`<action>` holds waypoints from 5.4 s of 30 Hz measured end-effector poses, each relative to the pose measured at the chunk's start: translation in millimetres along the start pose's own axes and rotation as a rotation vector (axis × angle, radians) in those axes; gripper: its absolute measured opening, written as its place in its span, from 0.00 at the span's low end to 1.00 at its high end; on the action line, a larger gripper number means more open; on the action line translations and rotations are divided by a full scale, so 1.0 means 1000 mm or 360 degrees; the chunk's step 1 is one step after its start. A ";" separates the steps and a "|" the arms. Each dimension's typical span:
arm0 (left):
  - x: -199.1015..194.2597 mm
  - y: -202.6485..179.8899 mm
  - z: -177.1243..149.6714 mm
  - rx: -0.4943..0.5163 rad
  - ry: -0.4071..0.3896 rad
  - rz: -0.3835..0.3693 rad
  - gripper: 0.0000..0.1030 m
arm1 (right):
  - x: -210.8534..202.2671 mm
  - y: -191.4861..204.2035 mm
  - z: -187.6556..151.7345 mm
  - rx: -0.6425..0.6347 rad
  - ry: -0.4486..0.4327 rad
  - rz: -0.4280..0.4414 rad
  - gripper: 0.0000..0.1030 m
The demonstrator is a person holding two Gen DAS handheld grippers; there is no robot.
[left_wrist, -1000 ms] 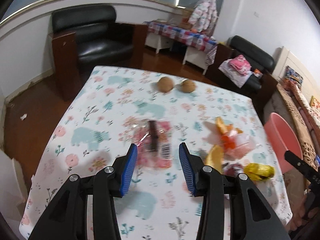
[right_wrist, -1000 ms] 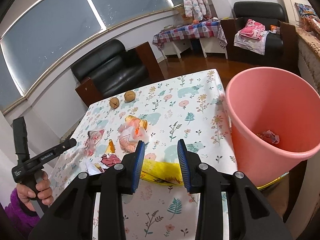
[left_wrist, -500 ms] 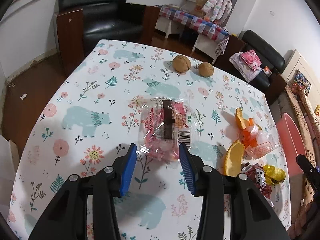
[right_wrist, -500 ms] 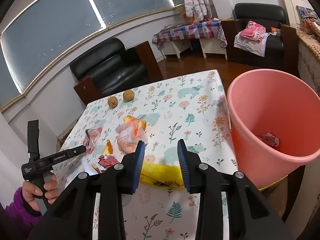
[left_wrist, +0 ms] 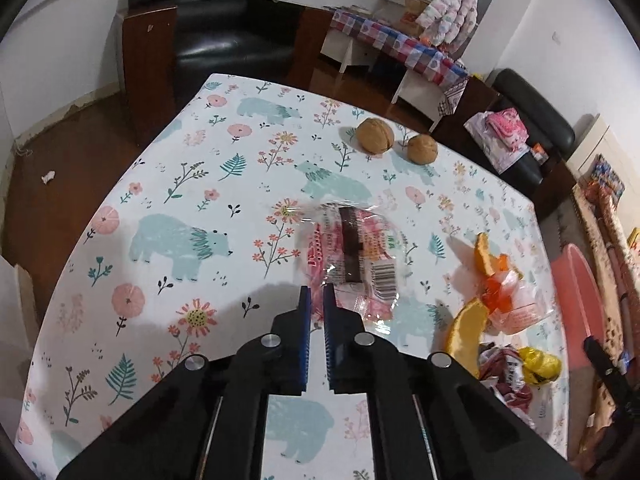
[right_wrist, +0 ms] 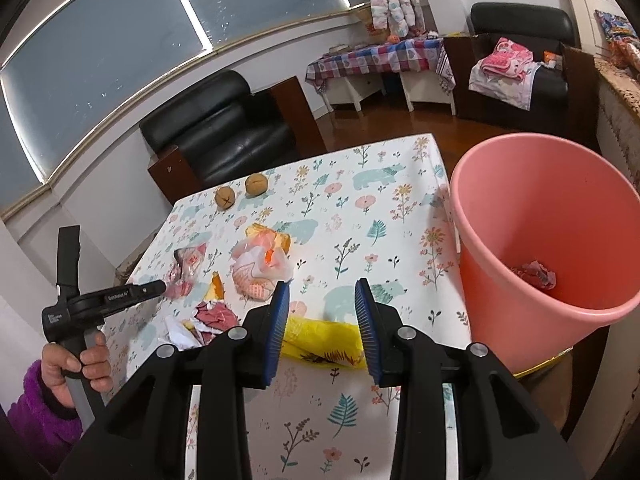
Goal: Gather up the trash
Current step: 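Move both open grippers back over the table toward the clear wrapper and yellow packet, then grasp the clear candy wrapper with the left gripper while the right grasps the yellow packet, then carry both items over the pink bucket and open both grippers to drop them, then return both grippers to the table and grasp the red foil wrapper with the right gripper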
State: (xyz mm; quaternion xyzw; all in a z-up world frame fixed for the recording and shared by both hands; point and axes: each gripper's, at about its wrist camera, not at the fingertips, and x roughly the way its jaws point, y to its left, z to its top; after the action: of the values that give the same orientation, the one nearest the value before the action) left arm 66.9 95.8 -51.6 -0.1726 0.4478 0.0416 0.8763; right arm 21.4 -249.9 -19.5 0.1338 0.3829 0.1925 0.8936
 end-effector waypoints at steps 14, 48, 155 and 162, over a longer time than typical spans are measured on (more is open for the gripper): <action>-0.046 -0.004 -0.002 0.0079 -0.0166 -0.0129 0.03 | 0.036 -0.020 -0.008 0.0153 0.0276 -0.0007 0.34; -0.099 -0.043 -0.014 0.0298 -0.0299 -0.0341 0.04 | 0.002 0.039 -0.025 -0.0280 0.0322 0.0079 0.34; -0.084 -0.116 -0.019 0.0456 -0.0247 -0.0304 0.38 | -0.025 0.033 -0.028 -0.0063 0.0025 0.0122 0.35; -0.085 -0.083 -0.013 0.0355 -0.0243 -0.0271 0.39 | -0.004 0.062 -0.033 -0.0197 0.0139 0.0219 0.43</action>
State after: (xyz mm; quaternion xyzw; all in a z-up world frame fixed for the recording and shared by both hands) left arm 25.1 20.6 31.5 -0.1078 0.3654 -0.0698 0.9219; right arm -20.8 -193.2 -14.9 0.0957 0.3987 0.2824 0.8673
